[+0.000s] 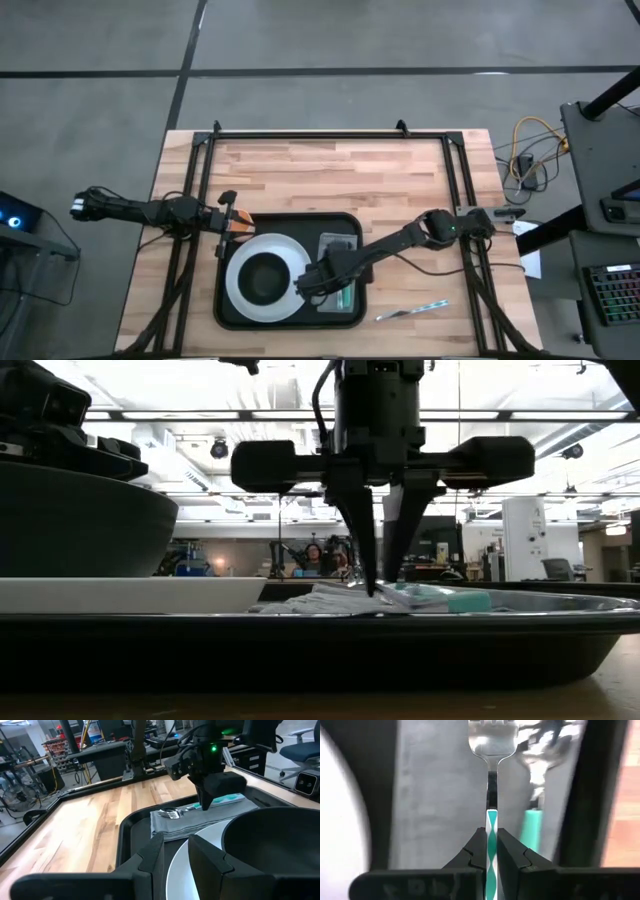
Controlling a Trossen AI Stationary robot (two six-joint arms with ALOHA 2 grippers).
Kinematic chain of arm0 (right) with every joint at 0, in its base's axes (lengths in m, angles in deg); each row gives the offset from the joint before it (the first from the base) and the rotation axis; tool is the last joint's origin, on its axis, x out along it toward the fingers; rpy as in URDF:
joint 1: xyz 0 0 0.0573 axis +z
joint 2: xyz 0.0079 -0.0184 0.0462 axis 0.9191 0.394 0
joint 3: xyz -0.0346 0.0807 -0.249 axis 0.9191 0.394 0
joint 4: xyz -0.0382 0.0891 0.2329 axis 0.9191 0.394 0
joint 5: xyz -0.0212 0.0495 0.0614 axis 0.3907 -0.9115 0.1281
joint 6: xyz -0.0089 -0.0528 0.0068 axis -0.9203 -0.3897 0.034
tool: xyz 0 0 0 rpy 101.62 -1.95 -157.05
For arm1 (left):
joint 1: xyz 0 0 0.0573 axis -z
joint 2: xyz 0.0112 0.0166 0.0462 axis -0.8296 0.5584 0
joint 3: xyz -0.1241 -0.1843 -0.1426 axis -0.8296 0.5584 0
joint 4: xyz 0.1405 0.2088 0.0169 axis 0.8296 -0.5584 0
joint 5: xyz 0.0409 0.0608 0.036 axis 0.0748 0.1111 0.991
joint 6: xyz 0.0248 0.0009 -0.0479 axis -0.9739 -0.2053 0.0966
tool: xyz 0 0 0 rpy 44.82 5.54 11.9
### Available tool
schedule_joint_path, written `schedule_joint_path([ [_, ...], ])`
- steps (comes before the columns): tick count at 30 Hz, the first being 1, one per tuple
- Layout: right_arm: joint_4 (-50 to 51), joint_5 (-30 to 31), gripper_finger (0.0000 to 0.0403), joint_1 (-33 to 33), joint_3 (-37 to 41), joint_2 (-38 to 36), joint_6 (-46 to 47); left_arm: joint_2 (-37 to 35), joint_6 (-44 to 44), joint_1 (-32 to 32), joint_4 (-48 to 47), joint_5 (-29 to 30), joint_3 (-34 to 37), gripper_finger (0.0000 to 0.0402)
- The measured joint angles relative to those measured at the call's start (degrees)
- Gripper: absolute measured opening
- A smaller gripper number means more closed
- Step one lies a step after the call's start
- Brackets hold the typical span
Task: Set up tray
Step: Put the green fork to the left of the green spoon on the gray napkin on the black tray
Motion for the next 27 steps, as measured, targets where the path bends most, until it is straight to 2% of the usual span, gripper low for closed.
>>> schedule_joint_path([
  [4, -2.33, 0.0, 0.0013, 0.0, -0.02, -0.07, -0.4, 0.0, 0.01, 0.0, 0.0, 0.0, 0.0, 0.0071],
  [27, -2.11, -0.72, 0.002, 0.0, 1.84, -0.17, 0.9, 0.0, 0.0, 0.0, -0.02, 0.0, 0.0, 0.0071],
])
